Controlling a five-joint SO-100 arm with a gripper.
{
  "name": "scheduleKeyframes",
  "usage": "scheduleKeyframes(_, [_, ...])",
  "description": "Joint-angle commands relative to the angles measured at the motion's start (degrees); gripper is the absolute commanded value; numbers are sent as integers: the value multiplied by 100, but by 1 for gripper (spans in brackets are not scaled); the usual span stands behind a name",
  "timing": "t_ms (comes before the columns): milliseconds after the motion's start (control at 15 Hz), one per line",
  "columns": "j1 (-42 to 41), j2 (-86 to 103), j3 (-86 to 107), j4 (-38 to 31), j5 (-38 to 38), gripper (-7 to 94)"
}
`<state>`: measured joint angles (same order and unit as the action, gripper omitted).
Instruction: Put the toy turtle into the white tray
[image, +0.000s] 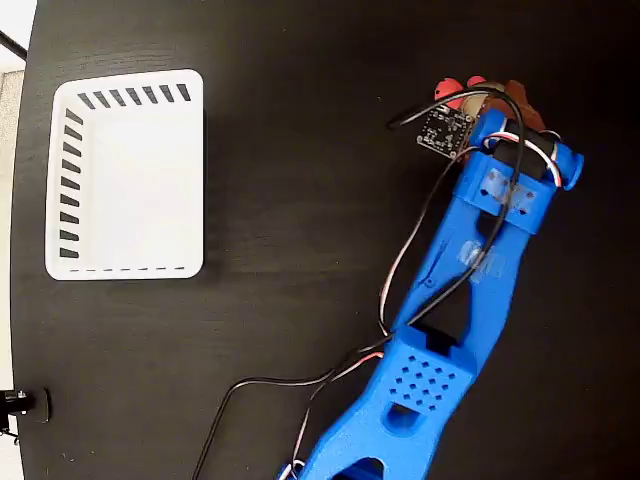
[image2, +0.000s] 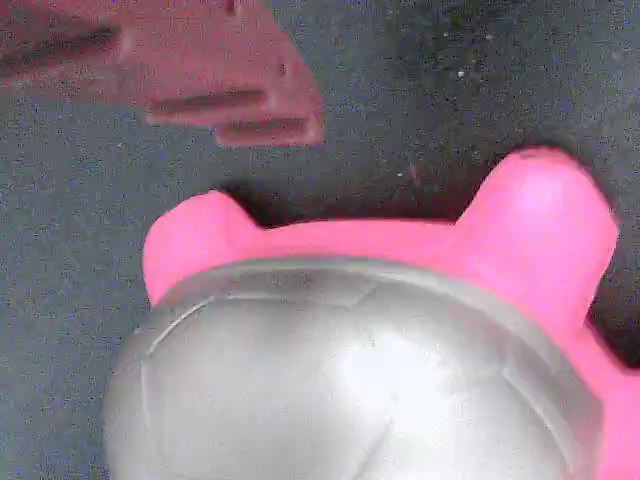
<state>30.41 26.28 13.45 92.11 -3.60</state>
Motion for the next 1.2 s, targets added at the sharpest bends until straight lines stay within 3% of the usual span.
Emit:
scheduleKeyframes(0, [-88, 114, -492, 193, 26, 62])
scheduleKeyframes(867, [-18, -413, -1213, 44, 466, 60])
scheduleKeyframes(1133, [-9, -448, -1213, 44, 413, 53])
